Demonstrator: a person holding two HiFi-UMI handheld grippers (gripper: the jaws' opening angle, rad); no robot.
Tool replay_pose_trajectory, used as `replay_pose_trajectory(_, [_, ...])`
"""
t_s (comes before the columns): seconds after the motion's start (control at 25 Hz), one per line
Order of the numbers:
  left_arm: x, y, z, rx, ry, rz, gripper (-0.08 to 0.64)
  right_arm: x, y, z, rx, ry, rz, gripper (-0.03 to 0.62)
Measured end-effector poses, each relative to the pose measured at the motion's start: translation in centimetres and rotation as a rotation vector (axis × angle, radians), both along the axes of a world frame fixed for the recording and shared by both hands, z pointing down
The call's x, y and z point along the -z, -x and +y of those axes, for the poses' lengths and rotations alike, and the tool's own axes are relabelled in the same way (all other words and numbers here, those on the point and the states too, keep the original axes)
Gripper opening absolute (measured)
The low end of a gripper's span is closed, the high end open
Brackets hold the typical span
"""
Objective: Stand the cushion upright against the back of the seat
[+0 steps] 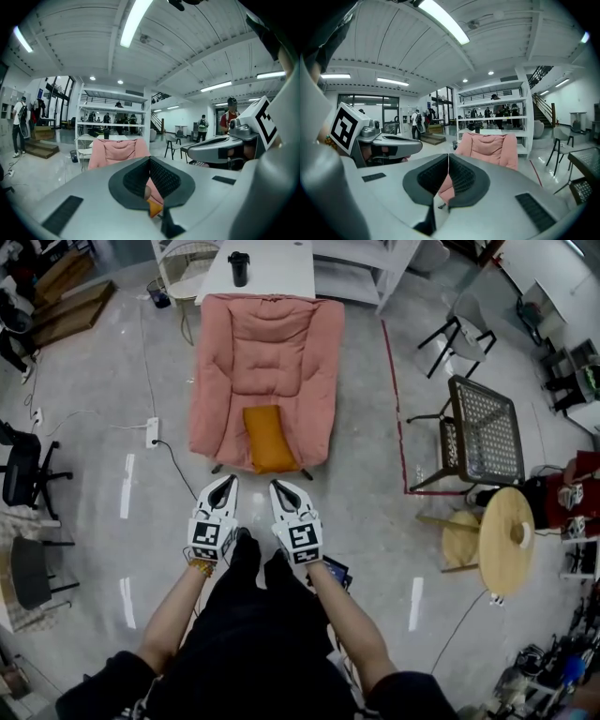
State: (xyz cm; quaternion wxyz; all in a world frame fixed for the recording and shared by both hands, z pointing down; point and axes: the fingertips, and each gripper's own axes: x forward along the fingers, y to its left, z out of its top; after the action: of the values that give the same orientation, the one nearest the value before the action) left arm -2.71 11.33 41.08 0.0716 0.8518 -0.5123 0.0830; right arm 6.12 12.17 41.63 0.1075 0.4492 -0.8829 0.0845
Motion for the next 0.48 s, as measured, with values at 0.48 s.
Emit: replay_pose_trajectory(0.48, [-1.0, 4.0, -8.3, -0.061, 0.029, 0.032, 0.012, 0.0, 5.2, -8.6, -0.054, 0.001, 0.04, 0.015])
